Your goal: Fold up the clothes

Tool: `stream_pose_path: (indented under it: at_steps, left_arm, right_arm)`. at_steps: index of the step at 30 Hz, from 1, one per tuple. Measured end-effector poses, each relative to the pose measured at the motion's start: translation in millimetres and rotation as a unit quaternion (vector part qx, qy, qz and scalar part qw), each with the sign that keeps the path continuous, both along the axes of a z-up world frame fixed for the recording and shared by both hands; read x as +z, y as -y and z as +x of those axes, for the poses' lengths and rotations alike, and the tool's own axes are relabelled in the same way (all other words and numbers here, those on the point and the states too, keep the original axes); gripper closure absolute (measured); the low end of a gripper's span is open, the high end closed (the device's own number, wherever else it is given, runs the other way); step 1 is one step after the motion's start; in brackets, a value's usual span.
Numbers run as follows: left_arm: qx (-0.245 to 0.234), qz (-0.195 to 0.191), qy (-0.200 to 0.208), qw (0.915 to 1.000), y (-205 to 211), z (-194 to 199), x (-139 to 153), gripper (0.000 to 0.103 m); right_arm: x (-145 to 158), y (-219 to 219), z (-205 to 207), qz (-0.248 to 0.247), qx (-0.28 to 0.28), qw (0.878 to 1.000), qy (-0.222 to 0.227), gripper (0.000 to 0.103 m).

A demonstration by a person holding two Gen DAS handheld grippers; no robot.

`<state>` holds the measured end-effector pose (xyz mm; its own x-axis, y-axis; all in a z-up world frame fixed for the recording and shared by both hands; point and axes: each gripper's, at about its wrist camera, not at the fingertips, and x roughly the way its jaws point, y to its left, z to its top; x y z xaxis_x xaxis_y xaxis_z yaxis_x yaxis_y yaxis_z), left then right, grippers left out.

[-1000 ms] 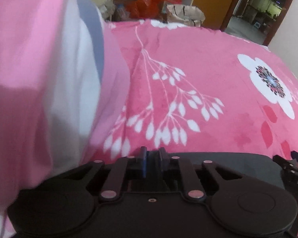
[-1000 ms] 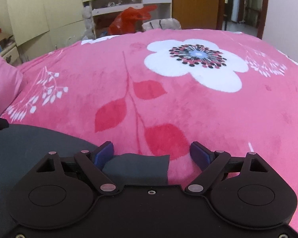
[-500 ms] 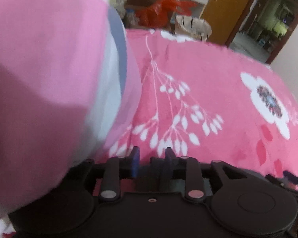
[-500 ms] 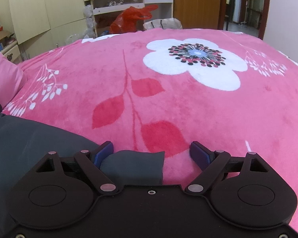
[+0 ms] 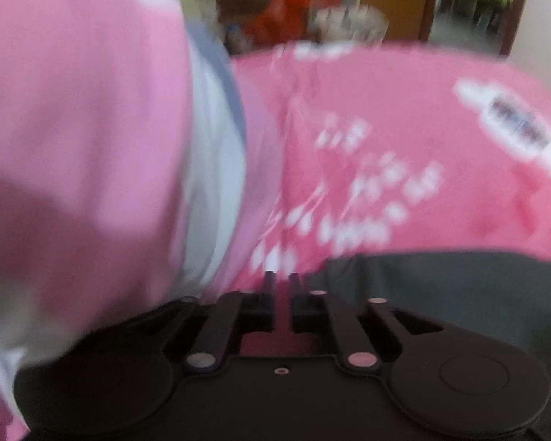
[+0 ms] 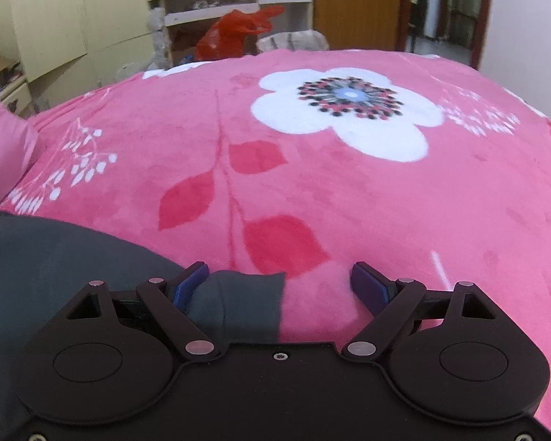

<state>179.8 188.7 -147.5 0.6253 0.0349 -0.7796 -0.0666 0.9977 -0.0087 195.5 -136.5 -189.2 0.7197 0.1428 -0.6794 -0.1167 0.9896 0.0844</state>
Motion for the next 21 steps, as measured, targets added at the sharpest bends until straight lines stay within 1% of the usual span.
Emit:
stream_pose_path:
  at_steps: [1, 2, 3, 6, 8, 9, 10, 11, 13, 14, 15, 16, 17, 18, 20, 21]
  left_arm:
    - [0.000, -0.005, 0.003, 1.0000, 1, 0, -1, 0.044]
    - [0.000, -0.016, 0.009, 0.9998, 3, 0, -1, 0.041]
    - [0.002, -0.023, 0.015, 0.9996, 4, 0, -2, 0.037]
    - [0.015, -0.027, 0.032, 0.9990, 4, -1, -11, 0.033]
    - [0.032, -0.027, 0.040, 0.9983, 4, -2, -19, 0.030]
    - [0.044, -0.026, 0.044, 0.9978, 4, -3, -23, 0.027]
    - [0.055, -0.024, 0.047, 0.9971, 4, -5, -27, 0.026]
    - [0.063, -0.023, 0.047, 0.9966, 4, -5, -30, 0.025]
    - [0.067, -0.024, 0.030, 0.9970, 9, -5, -36, 0.015]
    - [0.074, -0.040, 0.029, 0.9960, 6, -7, -39, 0.014]
    - [0.085, -0.059, 0.031, 0.9941, 2, -8, -42, 0.013]
    - [0.099, -0.086, 0.035, 0.9908, -5, -8, -44, 0.013]
    - [0.116, -0.121, 0.041, 0.9849, -15, -9, -45, 0.014]
    - [0.133, -0.156, 0.047, 0.9775, -25, -10, -46, 0.014]
    - [0.166, -0.228, 0.057, 0.9578, -44, -13, -47, 0.015]
    - [0.176, -0.247, 0.055, 0.9515, -50, -14, -47, 0.020]
  right_arm:
    - [4, 5, -3, 0.017, -0.003, 1.000, 0.007, 0.020]
    - [8, 11, -6, 0.033, -0.007, 0.999, 0.014, 0.019]
    - [12, 20, -8, 0.040, -0.025, 0.999, 0.013, 0.019]
    - [13, 46, -6, 0.079, -0.058, 0.995, -0.016, 0.019]
    - [7, 65, -4, 0.130, -0.069, 0.988, -0.041, 0.019]
    - [4, 73, -4, 0.157, -0.073, 0.984, -0.046, 0.018]
    - [3, 75, -3, 0.169, -0.071, 0.982, -0.050, 0.015]
    - [3, 75, 1, 0.168, -0.063, 0.982, -0.057, 0.013]
    - [3, 68, 4, 0.152, -0.048, 0.985, -0.063, 0.010]
    - [2, 62, 4, 0.143, -0.031, 0.987, -0.068, 0.007]
    - [1, 54, 5, 0.133, -0.015, 0.988, -0.074, 0.006]
    - [0, 49, 6, 0.125, -0.005, 0.989, -0.079, 0.004]
    - [-1, 41, 7, 0.110, 0.002, 0.990, -0.084, 0.003]
    - [-1, 36, 8, 0.102, 0.003, 0.991, -0.085, 0.003]
    - [-1, 28, 9, 0.092, -0.001, 0.992, -0.085, 0.004]
    - [-1, 25, 8, 0.094, -0.008, 0.992, -0.081, 0.005]
